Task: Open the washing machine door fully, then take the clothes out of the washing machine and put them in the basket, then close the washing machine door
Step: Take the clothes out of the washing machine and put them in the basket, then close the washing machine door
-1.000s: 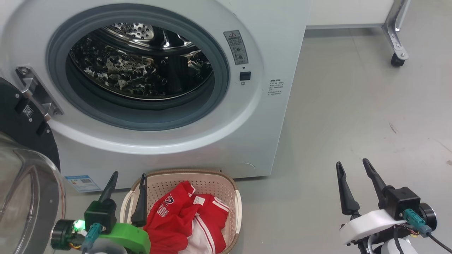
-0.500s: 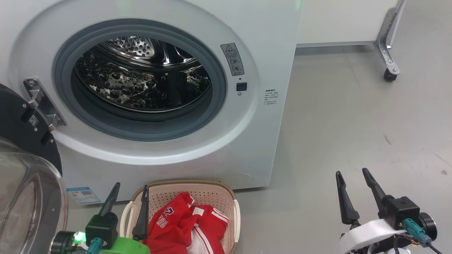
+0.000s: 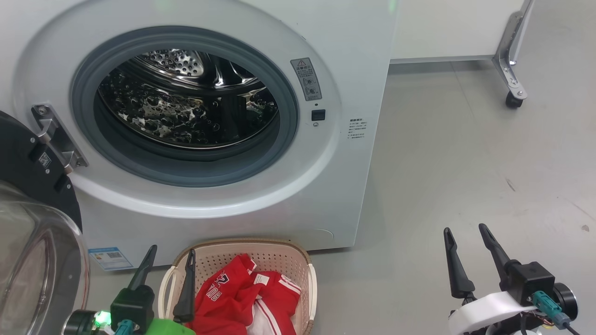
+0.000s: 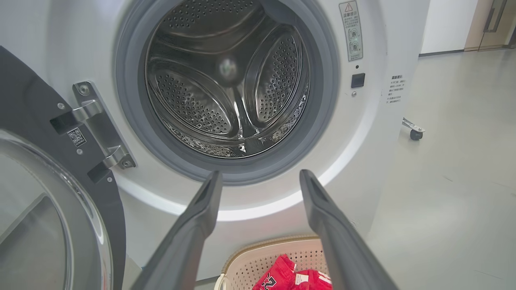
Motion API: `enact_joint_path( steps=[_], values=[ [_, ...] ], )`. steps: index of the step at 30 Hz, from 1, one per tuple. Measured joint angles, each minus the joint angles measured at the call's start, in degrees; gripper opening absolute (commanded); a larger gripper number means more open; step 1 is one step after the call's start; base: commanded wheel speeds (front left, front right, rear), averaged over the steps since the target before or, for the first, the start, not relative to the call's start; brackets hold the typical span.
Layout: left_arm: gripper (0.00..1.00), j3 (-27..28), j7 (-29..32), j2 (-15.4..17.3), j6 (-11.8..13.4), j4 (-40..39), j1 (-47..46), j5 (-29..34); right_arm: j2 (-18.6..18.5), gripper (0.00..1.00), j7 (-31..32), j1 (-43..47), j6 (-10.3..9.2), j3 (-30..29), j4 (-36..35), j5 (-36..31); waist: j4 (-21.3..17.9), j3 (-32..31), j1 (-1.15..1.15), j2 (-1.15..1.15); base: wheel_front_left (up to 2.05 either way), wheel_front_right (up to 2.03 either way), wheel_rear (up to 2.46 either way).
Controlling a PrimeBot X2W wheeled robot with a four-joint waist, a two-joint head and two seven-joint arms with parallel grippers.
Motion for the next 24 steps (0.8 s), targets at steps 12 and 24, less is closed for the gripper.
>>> enact_joint_path(
  steps=[12, 24],
  values=[
    [1.0, -0.04, 1.67, 0.37, 0.38, -2.86, 1.19, 0.33, -0.02, 1.0, 0.51, 0.13, -0.02, 0.04, -0.64, 0.0, 0.17, 0.02, 0.0, 0.0, -0.04, 0.04, 0.0],
    [1.0, 0.0, 2.99, 0.51, 0.94, -5.17, 2.28, 0.46, -0.2, 1.0, 0.96, 0.18, -0.07, 0.09, -1.25, 0.0, 0.2, 0.06, 0.0, 0.0, -0.44, 0.44, 0.0]
  ],
)
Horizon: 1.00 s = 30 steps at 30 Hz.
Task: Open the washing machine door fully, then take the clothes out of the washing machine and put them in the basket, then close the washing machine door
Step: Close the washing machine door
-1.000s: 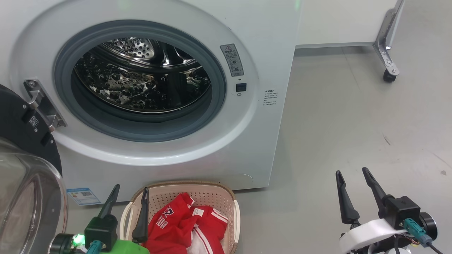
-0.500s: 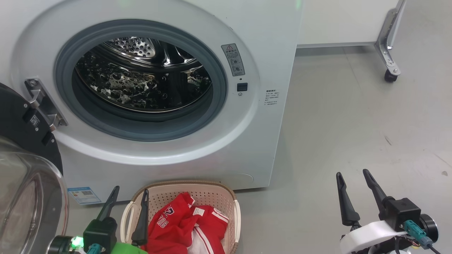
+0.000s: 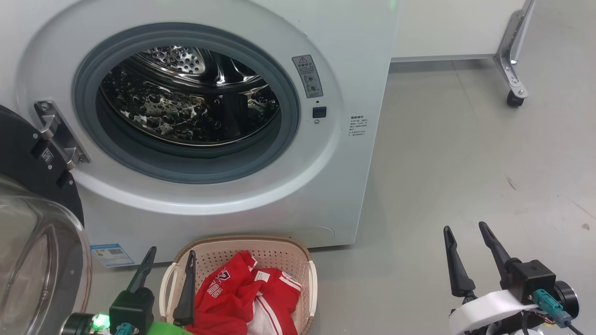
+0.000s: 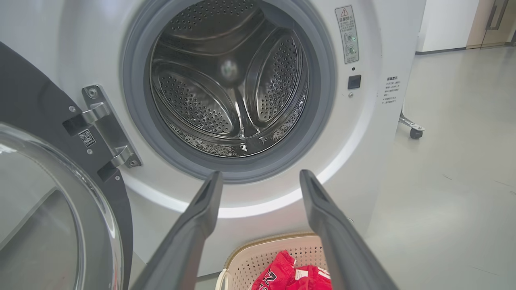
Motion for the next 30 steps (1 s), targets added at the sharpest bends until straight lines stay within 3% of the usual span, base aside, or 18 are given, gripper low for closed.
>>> enact_joint_path(
  steps=[30],
  values=[
    [1.0, -0.52, 1.53, 0.15, 0.34, -3.45, 0.51, 0.52, -0.36, 1.0, 0.24, 0.04, -0.92, -0.45, -1.11, 0.01, 0.1, 0.34, 0.0, 0.0, -0.97, 0.97, 0.0]
  ],
)
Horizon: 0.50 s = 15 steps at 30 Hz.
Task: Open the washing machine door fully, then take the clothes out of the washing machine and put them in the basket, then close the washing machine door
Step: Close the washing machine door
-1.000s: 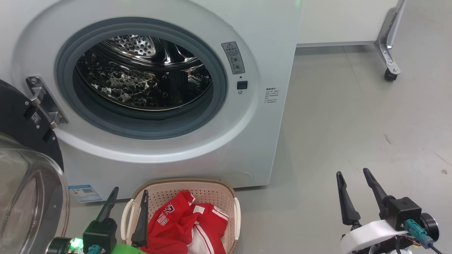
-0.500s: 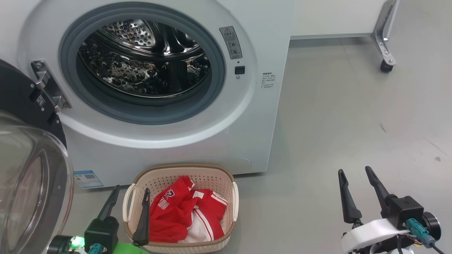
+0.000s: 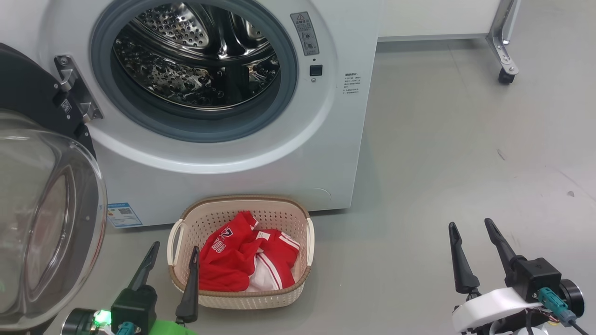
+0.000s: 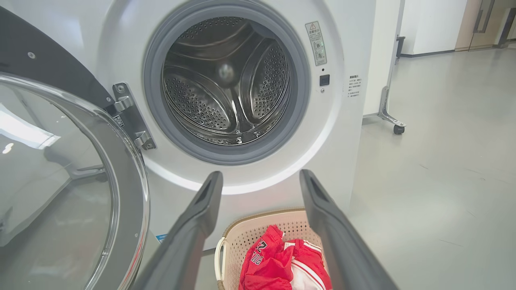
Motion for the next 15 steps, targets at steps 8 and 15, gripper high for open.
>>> enact_joint_path(
  steps=[8, 15],
  values=[
    [1.0, -0.07, 0.0, 0.04, 0.0, -0.16, 0.47, 0.0, -0.2, 1.0, 0.1, 0.02, 0.0, 0.0, -0.05, 0.0, 0.09, -0.28, 0.0, 0.0, -0.5, 0.5, 0.0],
    [1.0, -0.19, 0.07, 0.18, 0.0, -0.48, 0.77, 0.0, -0.25, 1.0, 0.25, 0.08, -0.01, 0.0, -0.11, 0.01, 0.13, -0.45, 0.0, 0.0, -0.2, 0.2, 0.0]
  ],
)
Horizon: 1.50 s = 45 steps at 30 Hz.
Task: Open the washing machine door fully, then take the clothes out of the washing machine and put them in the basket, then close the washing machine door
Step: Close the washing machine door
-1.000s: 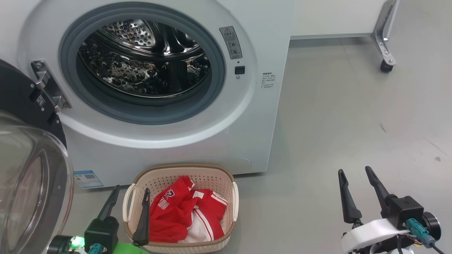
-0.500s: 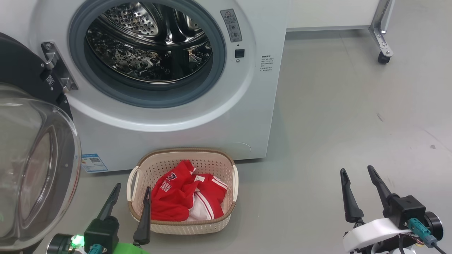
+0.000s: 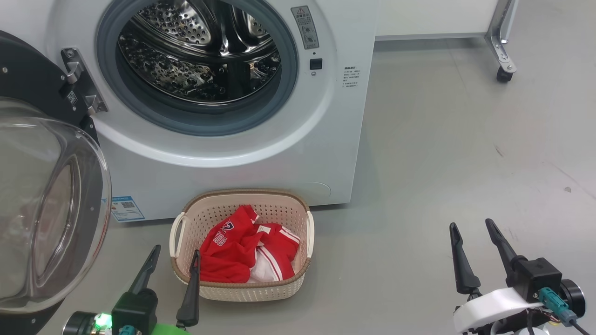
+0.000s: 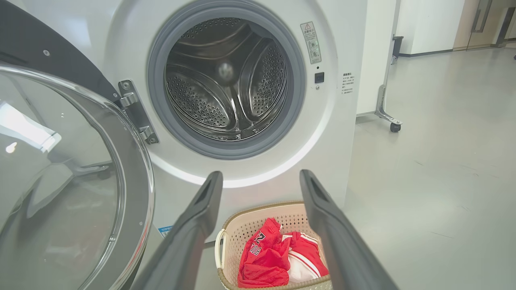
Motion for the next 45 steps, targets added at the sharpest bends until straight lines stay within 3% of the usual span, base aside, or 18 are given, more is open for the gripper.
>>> enact_joint_path(
  steps=[23, 34, 45],
  values=[
    [1.0, -1.01, 0.47, 0.07, 0.01, -1.6, 0.01, 0.54, -0.81, 1.0, 0.08, 0.99, -0.54, -0.91, -1.64, 0.08, 2.32, 1.17, 0.0, 0.0, 0.0, 0.0, 0.0],
    [1.0, -1.18, 0.41, -0.29, 0.15, -1.76, -0.07, 0.91, -1.49, 1.0, 0.11, 0.98, -0.48, -1.16, -2.52, 0.08, 8.43, 2.02, 0.0, 0.0, 0.0, 0.0, 0.0],
    [1.0, -0.19, -0.67, -0.73, 0.75, -1.83, -0.04, 0.92, -2.01, 1.0, 1.09, -0.27, 0.86, 0.87, -2.53, 0.05, 16.82, 2.63, 0.0, 0.0, 0.0, 0.0, 0.0]
  ],
)
